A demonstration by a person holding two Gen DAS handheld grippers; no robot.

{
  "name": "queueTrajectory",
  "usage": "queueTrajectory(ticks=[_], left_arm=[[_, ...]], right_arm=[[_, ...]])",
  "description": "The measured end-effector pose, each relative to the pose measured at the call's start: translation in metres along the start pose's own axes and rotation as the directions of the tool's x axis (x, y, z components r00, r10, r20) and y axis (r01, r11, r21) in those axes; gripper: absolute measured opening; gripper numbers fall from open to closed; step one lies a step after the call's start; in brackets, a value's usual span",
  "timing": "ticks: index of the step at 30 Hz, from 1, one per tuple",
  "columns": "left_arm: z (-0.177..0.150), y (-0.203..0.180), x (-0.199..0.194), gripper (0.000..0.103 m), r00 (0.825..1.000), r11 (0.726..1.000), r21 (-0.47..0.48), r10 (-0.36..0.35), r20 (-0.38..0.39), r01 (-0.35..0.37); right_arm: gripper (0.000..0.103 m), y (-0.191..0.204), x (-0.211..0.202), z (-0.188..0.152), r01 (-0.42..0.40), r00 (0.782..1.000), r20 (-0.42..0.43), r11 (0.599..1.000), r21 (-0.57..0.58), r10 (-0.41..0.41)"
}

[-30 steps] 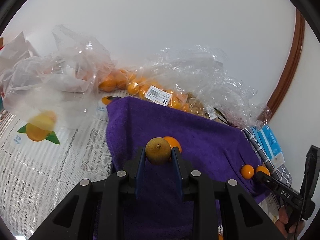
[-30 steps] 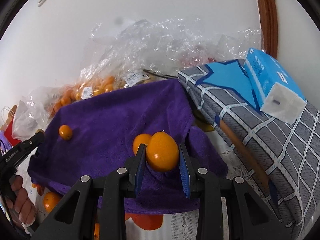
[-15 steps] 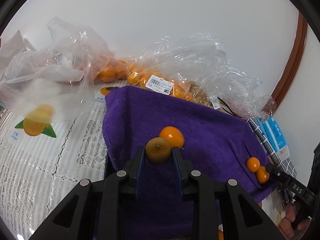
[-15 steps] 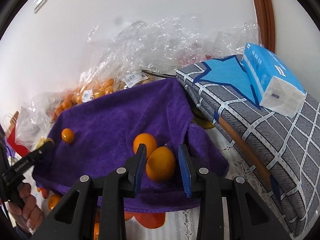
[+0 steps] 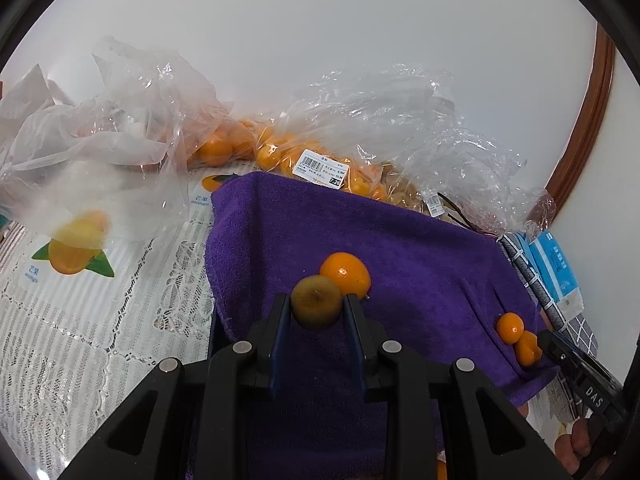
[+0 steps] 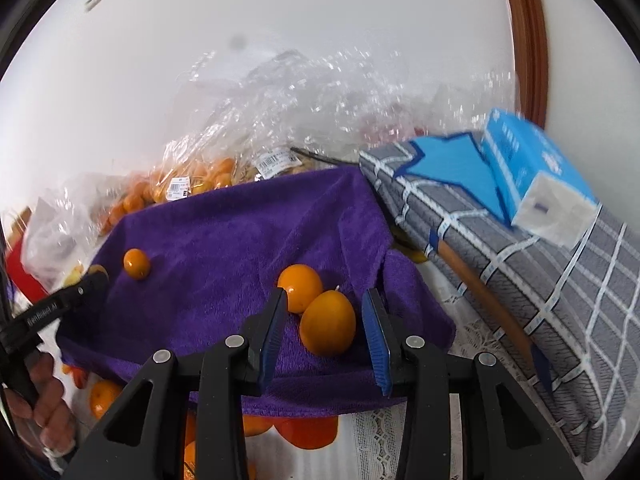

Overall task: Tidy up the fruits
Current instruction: 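Release the orange with the right gripper while the left gripper releases the brownish fruit onto the towel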

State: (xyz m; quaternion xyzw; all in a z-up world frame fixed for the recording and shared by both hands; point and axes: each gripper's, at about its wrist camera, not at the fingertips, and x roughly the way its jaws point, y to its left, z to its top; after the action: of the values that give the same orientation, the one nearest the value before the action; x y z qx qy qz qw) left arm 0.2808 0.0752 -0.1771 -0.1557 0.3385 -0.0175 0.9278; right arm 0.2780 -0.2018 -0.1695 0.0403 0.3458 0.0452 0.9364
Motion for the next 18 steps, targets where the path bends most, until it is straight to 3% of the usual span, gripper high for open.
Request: queueTrajectory(ticks=[7, 10, 14, 18], left_arm=[[0.001, -0.004, -0.006, 0.038, 1.0, 1.0, 0.019, -0.01, 0.026, 0.009], [0.001, -0.006, -0.009, 0.039, 0.999, 0.999, 0.029, -0.017, 0.043, 0.016], [0.001, -0.007, -0.011, 0.039, 0.998, 0.999, 0.033, -0.013, 0.056, 0.011], [0.001, -0.006, -0.015, 0.039, 0.997, 0.999, 0.033, -0.016, 0.073, 0.014]], right_arm=[[0.039, 0.007, -0.003, -0.001, 0.013, 1.0, 0.021, 1.0, -0.029, -0.012], [0.039, 0.011, -0.011, -0.001, 0.011, 0.999, 0.053, 0.999, -0.034, -0.009], [0.039, 0.01, -0.008, -0.003, -0.048, 0.999, 0.014, 0.998, -0.028, 0.049], [0.037, 0.013, -0.01, -0.006, -0.054, 0.998, 0.008, 0.998, -0.04, 0.054]])
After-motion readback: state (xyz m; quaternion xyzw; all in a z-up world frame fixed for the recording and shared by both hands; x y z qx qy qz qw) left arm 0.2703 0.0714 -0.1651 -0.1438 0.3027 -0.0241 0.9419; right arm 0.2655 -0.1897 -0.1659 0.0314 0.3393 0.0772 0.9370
